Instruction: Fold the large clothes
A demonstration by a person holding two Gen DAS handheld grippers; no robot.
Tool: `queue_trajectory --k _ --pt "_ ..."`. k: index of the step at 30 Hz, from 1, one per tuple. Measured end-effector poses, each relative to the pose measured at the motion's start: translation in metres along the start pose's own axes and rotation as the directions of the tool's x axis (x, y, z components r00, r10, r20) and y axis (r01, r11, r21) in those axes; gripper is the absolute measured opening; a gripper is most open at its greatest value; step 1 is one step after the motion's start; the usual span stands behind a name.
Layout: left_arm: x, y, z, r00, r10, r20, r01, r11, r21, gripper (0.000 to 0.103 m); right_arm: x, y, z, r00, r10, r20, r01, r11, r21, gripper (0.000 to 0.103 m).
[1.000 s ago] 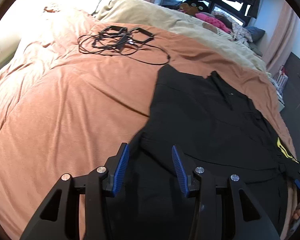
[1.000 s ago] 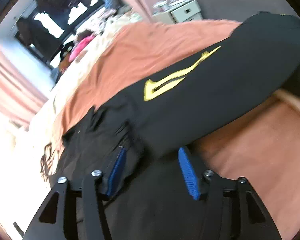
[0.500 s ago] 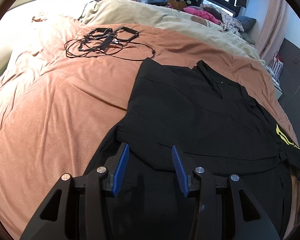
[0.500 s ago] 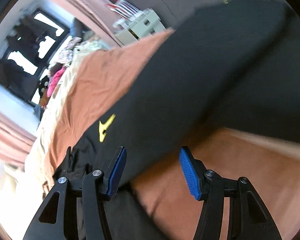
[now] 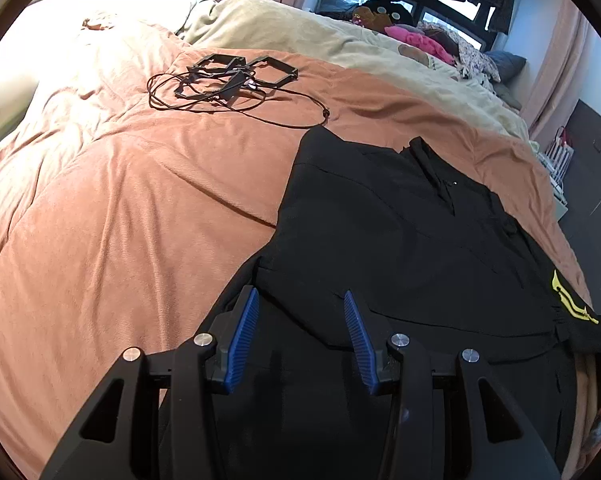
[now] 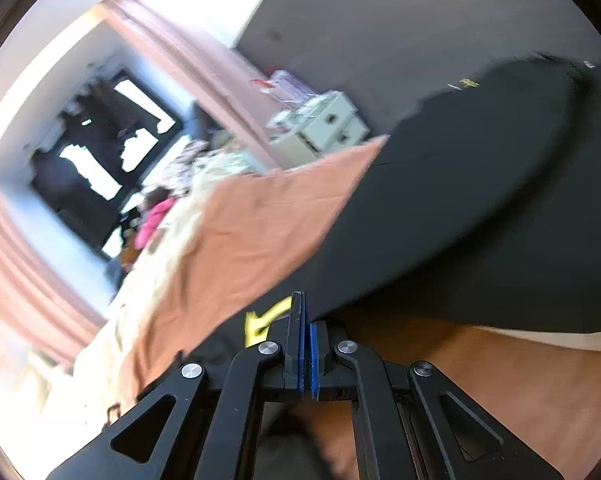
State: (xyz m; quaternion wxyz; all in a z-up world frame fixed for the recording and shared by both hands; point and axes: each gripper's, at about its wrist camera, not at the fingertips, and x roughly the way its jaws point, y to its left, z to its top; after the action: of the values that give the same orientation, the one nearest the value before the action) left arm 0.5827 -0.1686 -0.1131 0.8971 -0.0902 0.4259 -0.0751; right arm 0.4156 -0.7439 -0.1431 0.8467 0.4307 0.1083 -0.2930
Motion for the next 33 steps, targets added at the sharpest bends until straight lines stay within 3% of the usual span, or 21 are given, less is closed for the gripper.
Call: queue_trajectory --k 6,10,16,18,21,26,28,29,30,31,33 --pt "-0.004 0.005 0.003 1.0 -0.026 0.008 0.027 0.999 -0.028 0.046 0.002 0.065 -0.025 0.982 0.17 -0.086 -0.177 0.981 -0.079 0.003" --pt "-0.006 0.005 0.004 0.999 -0.04 0.009 0.04 0.999 -0.033 0.046 0.002 0.108 -0.048 0.949 0.28 -0.148 -0.295 0.951 -0.093 0.003" --pt "-0.006 0.006 0.005 0.998 -0.058 0.006 0.058 0.998 -0.037 0.046 0.03 0.163 -0.099 0.899 0.323 -0.296 -0.368 0.923 -0.111 0.003" --pt "-0.006 0.008 0.005 0.998 -0.06 0.006 0.06 0.997 -0.041 0.046 0.042 0.176 -0.118 0.877 0.315 -0.364 -0.383 0.914 -0.131 0.003" --pt "-0.006 0.012 0.007 0.998 -0.065 0.006 0.065 0.996 -0.063 0.046 0.063 0.201 -0.154 0.846 0.238 -0.476 -0.377 0.9 -0.22 0.003" --pt "-0.007 0.013 0.008 0.998 -0.067 0.01 0.068 0.995 -0.075 0.046 0.11 0.21 -0.209 0.779 -0.016 -0.627 -0.279 0.886 -0.369 0.008" --pt "-0.007 0.013 0.007 0.997 -0.072 0.009 0.072 0.994 -0.079 0.046 0.12 0.207 -0.218 0.76 -0.055 -0.648 -0.266 0.883 -0.387 0.013" --pt "-0.007 0.014 0.007 0.997 -0.073 0.009 0.074 0.994 -0.08 0.046 0.12 0.205 -0.22 0.75 -0.047 -0.66 -0.275 0.885 -0.375 0.025" --pt "-0.007 0.014 0.007 0.997 -0.075 0.009 0.075 0.994 -0.081 0.046 0.117 0.203 -0.223 0.741 -0.032 -0.671 -0.286 0.889 -0.358 0.048" --pt "-0.007 0.013 0.007 0.997 -0.075 0.009 0.076 0.994 -0.081 0.046 0.115 0.204 -0.223 0.73 -0.008 -0.683 -0.3 0.894 -0.332 0.059" --pt "-0.008 0.013 0.007 0.997 -0.078 0.009 0.078 0.994 -0.08 0.046 0.101 0.209 -0.225 0.739 0.014 -0.673 -0.317 0.889 -0.33 0.085"
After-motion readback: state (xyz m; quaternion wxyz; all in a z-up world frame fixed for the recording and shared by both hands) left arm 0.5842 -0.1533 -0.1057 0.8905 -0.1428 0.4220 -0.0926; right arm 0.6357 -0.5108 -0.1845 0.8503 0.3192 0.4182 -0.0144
